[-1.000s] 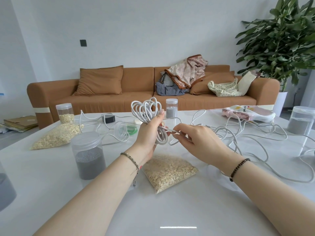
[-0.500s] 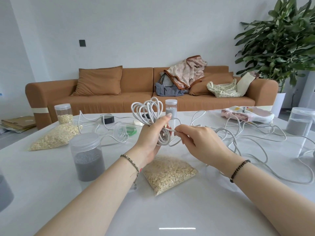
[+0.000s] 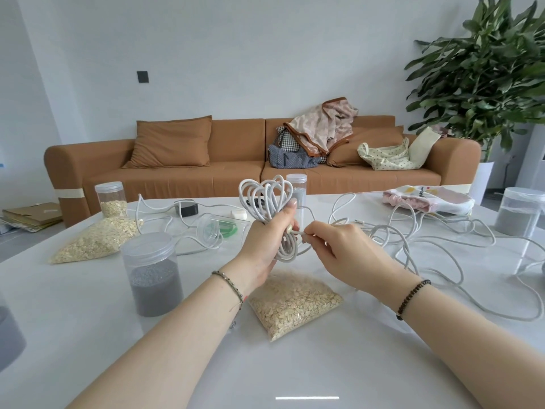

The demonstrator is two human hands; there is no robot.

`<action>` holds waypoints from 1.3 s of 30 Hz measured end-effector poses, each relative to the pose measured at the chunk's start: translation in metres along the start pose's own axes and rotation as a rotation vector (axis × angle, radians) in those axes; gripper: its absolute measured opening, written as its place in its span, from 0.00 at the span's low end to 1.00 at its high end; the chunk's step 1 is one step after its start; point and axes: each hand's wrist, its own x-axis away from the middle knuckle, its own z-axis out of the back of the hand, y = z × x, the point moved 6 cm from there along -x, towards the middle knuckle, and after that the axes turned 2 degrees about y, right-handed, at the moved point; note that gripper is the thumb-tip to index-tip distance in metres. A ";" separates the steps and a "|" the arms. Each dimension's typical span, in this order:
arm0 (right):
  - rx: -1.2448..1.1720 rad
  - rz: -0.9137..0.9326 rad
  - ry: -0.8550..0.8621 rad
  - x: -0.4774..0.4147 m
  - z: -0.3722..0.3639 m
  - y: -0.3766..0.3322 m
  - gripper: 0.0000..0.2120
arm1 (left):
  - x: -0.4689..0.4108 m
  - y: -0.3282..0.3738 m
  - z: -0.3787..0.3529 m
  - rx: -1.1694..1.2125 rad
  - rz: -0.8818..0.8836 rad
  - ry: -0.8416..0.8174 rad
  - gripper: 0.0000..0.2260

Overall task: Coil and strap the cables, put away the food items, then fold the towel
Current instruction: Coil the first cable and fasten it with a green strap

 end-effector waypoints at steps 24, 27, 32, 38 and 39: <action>0.302 0.027 0.156 -0.009 0.027 0.022 0.24 | 0.009 -0.011 -0.008 0.140 0.356 -0.245 0.19; 0.273 -0.033 0.218 -0.008 0.033 0.026 0.22 | 0.005 -0.007 -0.006 0.163 0.291 -0.196 0.12; 0.233 0.034 0.176 -0.009 0.027 0.022 0.24 | 0.002 -0.005 -0.006 0.220 0.250 -0.171 0.15; 0.287 0.114 0.200 -0.008 0.026 0.015 0.23 | 0.003 -0.013 -0.008 0.109 0.271 -0.213 0.14; 0.295 0.124 0.209 -0.008 0.028 0.014 0.23 | 0.003 -0.014 -0.009 0.094 0.271 -0.213 0.14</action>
